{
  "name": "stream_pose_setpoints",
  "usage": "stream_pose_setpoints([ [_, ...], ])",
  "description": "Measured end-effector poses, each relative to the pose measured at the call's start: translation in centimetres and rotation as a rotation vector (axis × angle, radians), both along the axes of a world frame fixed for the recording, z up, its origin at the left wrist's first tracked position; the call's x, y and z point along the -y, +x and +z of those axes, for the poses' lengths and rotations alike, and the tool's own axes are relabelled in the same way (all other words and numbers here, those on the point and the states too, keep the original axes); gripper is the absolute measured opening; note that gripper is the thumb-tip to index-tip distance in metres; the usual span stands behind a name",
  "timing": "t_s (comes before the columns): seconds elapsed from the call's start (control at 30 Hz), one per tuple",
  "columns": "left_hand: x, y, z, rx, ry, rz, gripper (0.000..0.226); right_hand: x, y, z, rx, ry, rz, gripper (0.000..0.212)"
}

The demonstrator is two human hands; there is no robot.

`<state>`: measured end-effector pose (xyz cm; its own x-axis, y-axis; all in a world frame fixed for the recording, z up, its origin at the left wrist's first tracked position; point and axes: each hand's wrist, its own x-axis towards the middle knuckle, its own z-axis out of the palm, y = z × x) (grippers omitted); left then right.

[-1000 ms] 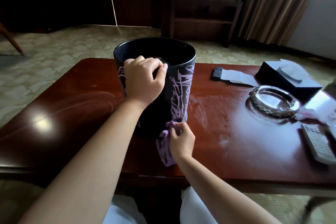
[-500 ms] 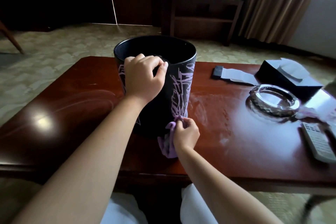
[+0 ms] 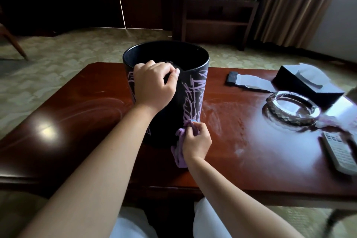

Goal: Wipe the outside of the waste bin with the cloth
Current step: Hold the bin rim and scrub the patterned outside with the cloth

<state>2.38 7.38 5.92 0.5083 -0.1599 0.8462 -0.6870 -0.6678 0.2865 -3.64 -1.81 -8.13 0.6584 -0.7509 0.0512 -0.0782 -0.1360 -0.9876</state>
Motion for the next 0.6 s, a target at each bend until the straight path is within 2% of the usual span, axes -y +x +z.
stream_pose_setpoints([
  [0.07,0.0,0.0,0.0,0.001,0.002,0.002,0.028,0.1,0.1,0.4,0.049,-0.016,-0.003,0.007],
  [0.23,0.0,0.0,0.0,0.009,0.003,0.001,0.028,0.1,-0.2,-0.5,-0.040,-0.024,0.015,0.007],
  [0.4,-0.1,0.0,0.0,-0.004,0.005,0.000,0.029,-0.5,0.1,1.0,0.133,-0.104,-0.016,0.012],
  [0.6,-0.2,0.1,-0.1,-0.018,0.030,0.010,0.029,-0.3,-0.5,0.2,0.003,-0.155,0.049,0.006],
])
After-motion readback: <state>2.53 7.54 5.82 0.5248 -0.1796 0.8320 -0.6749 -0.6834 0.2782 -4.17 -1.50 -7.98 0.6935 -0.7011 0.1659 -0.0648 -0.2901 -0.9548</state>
